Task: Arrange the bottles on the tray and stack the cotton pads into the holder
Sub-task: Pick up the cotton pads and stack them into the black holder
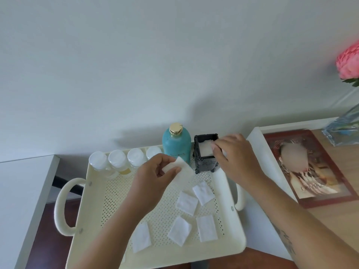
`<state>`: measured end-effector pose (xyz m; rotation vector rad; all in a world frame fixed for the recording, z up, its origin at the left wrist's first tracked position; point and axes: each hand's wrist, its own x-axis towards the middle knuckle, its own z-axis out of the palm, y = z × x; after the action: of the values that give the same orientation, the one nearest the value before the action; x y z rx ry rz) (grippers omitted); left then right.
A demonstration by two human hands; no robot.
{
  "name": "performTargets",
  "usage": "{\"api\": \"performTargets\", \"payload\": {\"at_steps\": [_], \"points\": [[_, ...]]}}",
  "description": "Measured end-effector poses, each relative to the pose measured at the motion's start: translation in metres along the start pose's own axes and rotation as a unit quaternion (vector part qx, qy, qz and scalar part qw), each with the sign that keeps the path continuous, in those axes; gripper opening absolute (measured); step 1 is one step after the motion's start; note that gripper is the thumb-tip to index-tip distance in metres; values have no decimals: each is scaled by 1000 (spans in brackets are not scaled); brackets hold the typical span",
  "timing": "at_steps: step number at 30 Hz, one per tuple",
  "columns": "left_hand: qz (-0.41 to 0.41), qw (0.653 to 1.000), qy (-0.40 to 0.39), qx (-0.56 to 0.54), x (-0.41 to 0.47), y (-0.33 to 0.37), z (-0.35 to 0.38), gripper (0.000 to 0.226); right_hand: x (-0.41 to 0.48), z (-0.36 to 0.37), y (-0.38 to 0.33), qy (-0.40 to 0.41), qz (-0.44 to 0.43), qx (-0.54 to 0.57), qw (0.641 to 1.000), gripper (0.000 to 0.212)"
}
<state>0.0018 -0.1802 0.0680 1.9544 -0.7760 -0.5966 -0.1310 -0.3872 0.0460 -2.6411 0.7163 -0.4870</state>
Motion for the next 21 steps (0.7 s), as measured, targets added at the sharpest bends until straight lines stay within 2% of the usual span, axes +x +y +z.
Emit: {"api": "performTargets", "payload": {"at_steps": [3,7,10,14,18,21], "points": [[37,999,-9,32,19,30,19,10,-42,7,3,96,110,77,986,19],[82,992,-15,93,55,65,52,11,-86,27,4,78,203,141,966,34],[75,980,-35,179,77,77,73,19,-94,35,-1,69,221,216,949,49],[40,948,-79,306,91,81,93,24,-95,43,-1,77,234,240,939,50],[11,934,-102,341,96,77,97,18,-96,47,4,83,231,227,943,50],[51,919,-94,379,94,75,102,25,-97,49,5,80,228,224,944,54]]}}
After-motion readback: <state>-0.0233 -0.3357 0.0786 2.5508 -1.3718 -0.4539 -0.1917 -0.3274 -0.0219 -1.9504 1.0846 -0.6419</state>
